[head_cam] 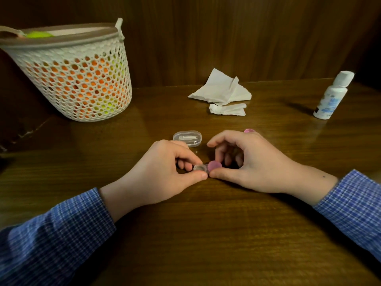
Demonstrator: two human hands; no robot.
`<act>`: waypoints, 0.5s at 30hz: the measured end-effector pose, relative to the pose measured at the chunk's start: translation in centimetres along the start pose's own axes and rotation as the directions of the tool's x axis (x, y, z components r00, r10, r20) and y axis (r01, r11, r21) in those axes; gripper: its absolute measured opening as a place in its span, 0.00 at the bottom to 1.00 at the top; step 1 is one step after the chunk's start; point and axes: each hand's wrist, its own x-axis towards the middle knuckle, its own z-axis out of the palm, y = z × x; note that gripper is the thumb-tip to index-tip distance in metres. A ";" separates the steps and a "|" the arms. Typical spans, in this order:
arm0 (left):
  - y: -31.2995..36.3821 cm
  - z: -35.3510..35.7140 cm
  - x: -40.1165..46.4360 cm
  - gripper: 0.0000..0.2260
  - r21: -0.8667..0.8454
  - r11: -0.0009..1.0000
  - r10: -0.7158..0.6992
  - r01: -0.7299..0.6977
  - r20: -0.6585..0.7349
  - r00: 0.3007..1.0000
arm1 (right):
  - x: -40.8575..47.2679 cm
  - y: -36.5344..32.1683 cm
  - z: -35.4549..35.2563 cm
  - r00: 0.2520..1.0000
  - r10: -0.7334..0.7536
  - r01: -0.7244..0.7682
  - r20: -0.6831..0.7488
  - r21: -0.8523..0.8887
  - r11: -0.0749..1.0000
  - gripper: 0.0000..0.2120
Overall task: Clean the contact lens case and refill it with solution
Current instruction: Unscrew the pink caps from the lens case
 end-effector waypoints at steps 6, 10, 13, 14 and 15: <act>-0.3 0.1 0.1 0.07 -0.009 1.000 0.013 -0.013 -0.002 1.000 | 0.2 0.1 -0.2 0.999 -0.006 0.004 0.041 0.041 0.999 0.28; -0.5 0.2 0.0 0.08 0.000 1.000 0.029 -0.029 -0.001 1.000 | 0.3 0.1 -0.6 0.997 -0.013 0.008 0.081 0.056 0.998 0.27; -0.5 0.1 0.0 0.08 0.010 0.999 0.038 -0.038 -0.001 0.999 | 0.3 0.1 -0.8 0.994 -0.028 0.020 0.108 0.072 0.997 0.27; -0.5 0.1 0.0 0.08 0.013 0.999 0.038 -0.038 0.001 0.999 | 0.3 0.1 -0.8 0.993 -0.030 0.022 0.113 0.077 0.997 0.26; -0.5 0.1 0.0 0.08 0.016 0.999 0.037 -0.037 0.005 0.999 | 0.3 0.1 -0.8 0.993 -0.033 0.024 0.114 0.078 0.997 0.26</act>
